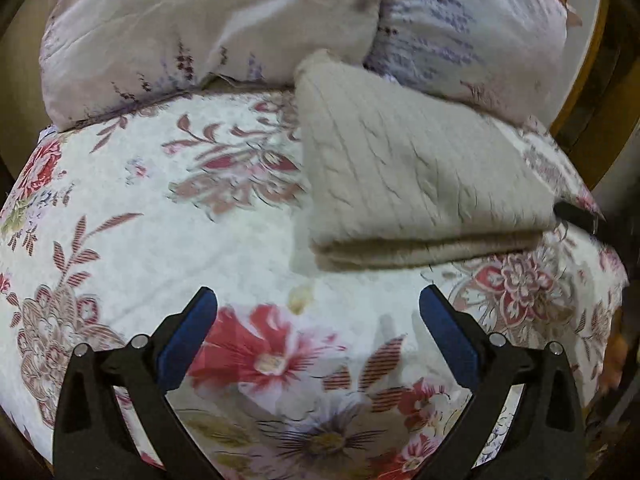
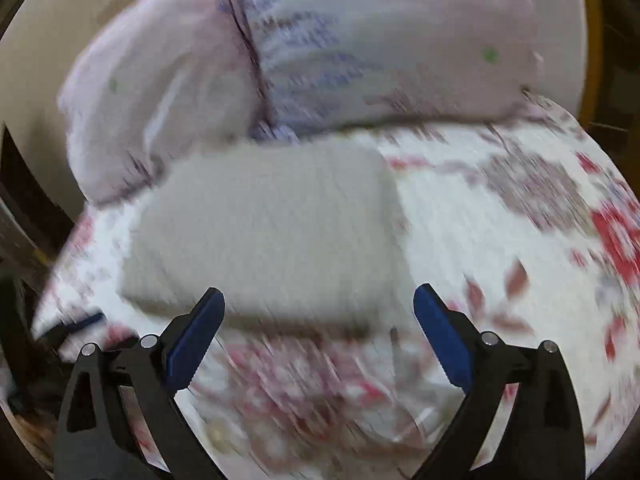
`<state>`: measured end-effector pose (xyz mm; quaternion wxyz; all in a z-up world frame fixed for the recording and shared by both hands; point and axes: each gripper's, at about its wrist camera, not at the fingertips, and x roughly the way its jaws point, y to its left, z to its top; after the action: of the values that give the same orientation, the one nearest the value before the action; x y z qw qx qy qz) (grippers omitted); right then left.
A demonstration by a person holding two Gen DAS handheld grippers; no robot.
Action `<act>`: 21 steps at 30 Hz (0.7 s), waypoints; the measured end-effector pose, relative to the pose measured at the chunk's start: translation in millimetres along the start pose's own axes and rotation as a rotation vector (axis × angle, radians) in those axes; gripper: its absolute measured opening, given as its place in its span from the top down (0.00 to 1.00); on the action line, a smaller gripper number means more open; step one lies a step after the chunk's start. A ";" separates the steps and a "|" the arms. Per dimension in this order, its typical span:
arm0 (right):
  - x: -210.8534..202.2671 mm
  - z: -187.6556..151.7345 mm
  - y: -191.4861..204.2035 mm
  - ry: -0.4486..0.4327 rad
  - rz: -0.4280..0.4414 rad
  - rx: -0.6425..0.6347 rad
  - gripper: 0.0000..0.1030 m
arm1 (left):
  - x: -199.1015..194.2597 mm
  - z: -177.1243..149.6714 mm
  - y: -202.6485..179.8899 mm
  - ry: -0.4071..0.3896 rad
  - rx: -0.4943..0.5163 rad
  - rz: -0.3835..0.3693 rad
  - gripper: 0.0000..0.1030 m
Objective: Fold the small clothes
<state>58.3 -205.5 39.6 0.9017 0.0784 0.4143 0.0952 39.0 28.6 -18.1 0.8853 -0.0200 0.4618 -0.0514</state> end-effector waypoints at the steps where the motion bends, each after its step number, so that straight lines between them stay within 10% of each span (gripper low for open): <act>1: 8.9 -11.0 0.4 0.040 -0.034 -0.017 0.05 | 3.7 -0.6 -3.8 0.007 0.009 0.005 0.02; 21: 24.3 -46.1 14.2 0.110 -0.143 -0.134 0.01 | 22.8 -7.8 -14.5 0.000 0.038 0.089 0.02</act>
<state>37.2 -183.1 -4.8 0.8855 -0.0169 0.4602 0.0624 44.6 11.8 -40.0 0.8869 0.0176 0.4611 -0.0207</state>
